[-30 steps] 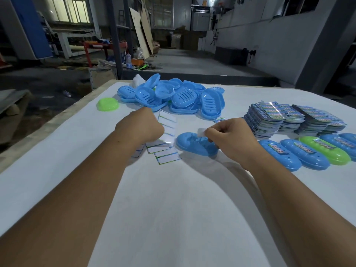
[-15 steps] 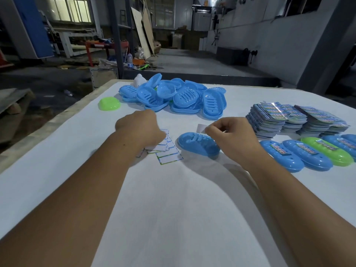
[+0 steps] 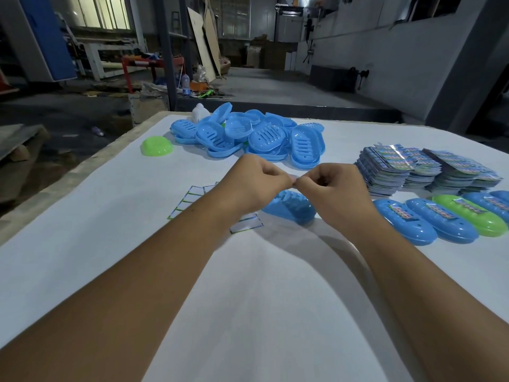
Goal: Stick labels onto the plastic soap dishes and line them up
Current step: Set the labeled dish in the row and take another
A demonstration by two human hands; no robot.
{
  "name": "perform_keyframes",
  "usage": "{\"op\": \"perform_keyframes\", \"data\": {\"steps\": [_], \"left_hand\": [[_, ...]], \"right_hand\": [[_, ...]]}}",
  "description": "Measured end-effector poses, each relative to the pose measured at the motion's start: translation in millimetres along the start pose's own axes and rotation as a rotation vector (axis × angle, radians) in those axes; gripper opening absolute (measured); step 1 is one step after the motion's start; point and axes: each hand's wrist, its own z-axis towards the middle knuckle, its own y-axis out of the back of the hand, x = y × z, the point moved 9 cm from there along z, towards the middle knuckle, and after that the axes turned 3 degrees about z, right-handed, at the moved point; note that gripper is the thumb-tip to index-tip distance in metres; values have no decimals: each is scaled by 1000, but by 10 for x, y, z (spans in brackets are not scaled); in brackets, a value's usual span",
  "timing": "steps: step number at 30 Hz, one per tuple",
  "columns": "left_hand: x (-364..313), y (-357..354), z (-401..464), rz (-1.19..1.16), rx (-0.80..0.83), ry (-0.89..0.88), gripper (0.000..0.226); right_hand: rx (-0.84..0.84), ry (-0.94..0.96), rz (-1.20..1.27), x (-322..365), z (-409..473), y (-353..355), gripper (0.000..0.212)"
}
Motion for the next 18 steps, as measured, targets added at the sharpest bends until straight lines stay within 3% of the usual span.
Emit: {"op": "perform_keyframes", "data": {"steps": [12,18], "left_hand": [[39,94,30,-18,-54,29,16],[69,100,49,-7,-72,37,19]], "right_hand": [[126,159,-25,127,-12,-91,17],[-20,-43,-51,-92,54,83,20]]}}
